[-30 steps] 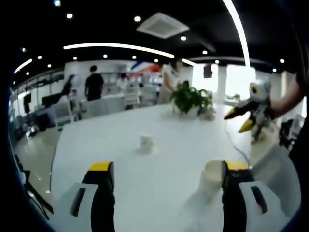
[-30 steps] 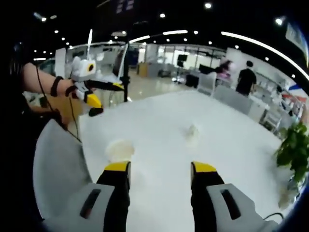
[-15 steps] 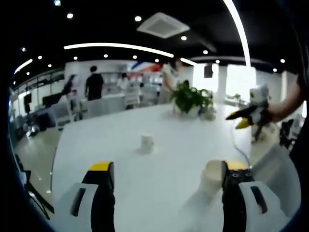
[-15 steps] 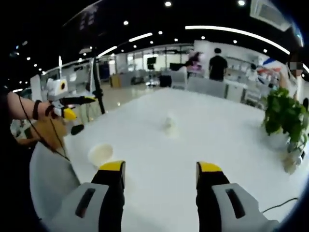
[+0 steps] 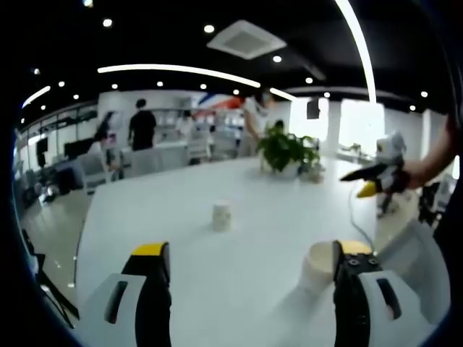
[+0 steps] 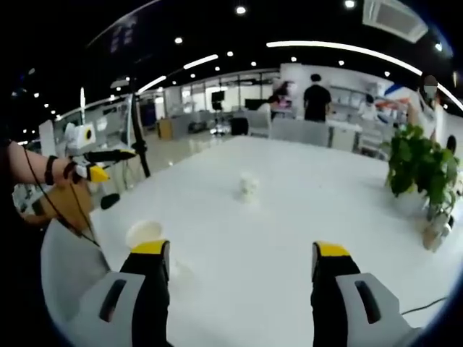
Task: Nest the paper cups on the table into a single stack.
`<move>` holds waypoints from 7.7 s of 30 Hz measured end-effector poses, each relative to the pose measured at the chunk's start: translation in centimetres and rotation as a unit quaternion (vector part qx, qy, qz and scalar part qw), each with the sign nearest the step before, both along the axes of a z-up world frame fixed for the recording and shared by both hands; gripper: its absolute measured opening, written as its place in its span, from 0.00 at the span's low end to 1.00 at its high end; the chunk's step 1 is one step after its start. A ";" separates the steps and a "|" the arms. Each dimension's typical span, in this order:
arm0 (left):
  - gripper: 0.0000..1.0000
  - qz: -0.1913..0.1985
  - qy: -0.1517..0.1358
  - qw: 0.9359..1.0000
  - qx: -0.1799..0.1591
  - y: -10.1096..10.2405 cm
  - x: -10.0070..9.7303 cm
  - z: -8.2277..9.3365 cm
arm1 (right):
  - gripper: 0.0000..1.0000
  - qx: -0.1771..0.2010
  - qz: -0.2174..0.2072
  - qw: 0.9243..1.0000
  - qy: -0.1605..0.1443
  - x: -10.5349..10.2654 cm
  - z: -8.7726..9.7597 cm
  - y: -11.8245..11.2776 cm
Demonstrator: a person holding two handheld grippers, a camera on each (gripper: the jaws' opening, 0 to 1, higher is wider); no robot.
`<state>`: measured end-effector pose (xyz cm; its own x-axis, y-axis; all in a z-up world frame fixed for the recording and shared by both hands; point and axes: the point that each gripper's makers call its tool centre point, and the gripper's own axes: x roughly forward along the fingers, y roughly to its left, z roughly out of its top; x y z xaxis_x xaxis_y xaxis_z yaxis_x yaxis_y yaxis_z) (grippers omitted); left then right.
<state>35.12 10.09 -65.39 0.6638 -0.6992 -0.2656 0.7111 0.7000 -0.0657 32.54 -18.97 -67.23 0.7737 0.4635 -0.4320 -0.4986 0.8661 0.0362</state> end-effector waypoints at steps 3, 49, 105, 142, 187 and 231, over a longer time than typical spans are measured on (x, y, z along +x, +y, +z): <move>0.93 -0.002 0.004 1.000 0.003 -0.1 0.0 -0.3 | 0.91 0.000 -0.003 1.000 -0.001 0.2 -0.1 0.0; 0.90 0.007 0.002 1.000 0.023 -1.4 3.8 -0.3 | 0.95 0.021 -0.014 1.000 0.011 0.0 -1.2 -0.8; 0.89 0.014 0.030 0.999 0.040 -6.7 16.1 -3.6 | 0.90 0.025 0.051 0.998 0.037 0.5 -3.5 -0.1; 0.89 0.012 0.052 0.998 0.032 -10.8 22.0 -7.7 | 0.88 0.040 0.063 0.995 0.063 1.2 -5.1 -0.6; 0.87 -0.007 0.060 0.997 0.050 -14.0 26.0 -11.8 | 0.87 0.047 0.059 0.993 0.089 1.3 -7.2 -1.6; 0.38 -0.042 0.082 0.994 0.058 -16.0 25.9 -14.0 | 0.85 0.056 0.040 0.993 0.095 1.8 -7.5 -3.2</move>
